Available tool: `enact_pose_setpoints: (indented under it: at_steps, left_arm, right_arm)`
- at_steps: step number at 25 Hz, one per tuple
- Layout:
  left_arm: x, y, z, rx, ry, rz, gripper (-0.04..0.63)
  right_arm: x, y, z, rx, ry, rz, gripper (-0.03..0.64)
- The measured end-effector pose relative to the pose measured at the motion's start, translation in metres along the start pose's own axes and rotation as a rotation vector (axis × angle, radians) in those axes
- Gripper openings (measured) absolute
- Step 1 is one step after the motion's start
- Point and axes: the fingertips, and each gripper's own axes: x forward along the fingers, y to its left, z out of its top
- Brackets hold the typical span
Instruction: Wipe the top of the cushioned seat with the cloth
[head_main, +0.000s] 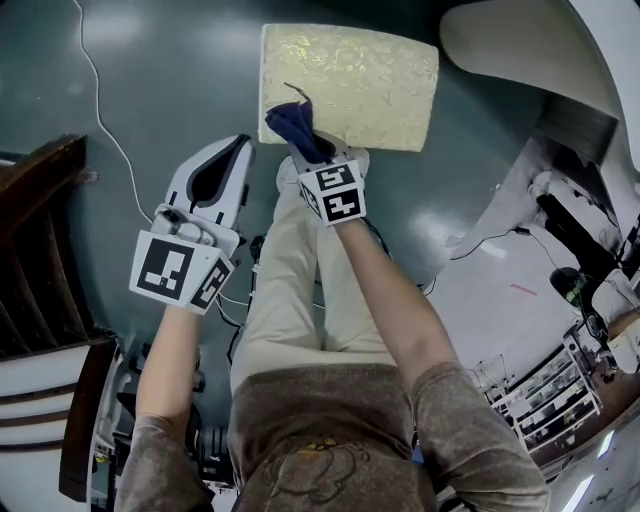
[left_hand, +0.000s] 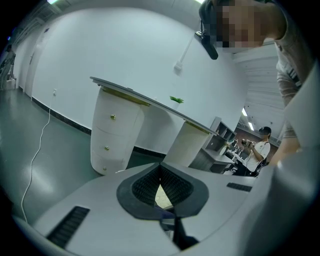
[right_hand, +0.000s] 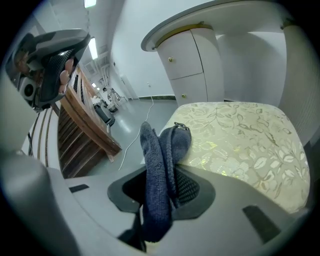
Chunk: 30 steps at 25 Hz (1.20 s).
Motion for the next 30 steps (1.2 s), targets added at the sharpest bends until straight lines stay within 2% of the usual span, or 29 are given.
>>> enact_pose_setpoints:
  at_steps: [12, 30]
  left_arm:
    - [0.024, -0.023, -0.002, 0.024, 0.024, -0.065, 0.009]
    - [0.064, -0.063, -0.002, 0.055, 0.057, -0.122, 0.009]
  right_arm:
    - [-0.036, -0.062, -0.011, 0.083, -0.034, -0.106, 0.120]
    - [-0.104, -0.162, -0.045, 0.172, -0.075, -0.239, 0.121]
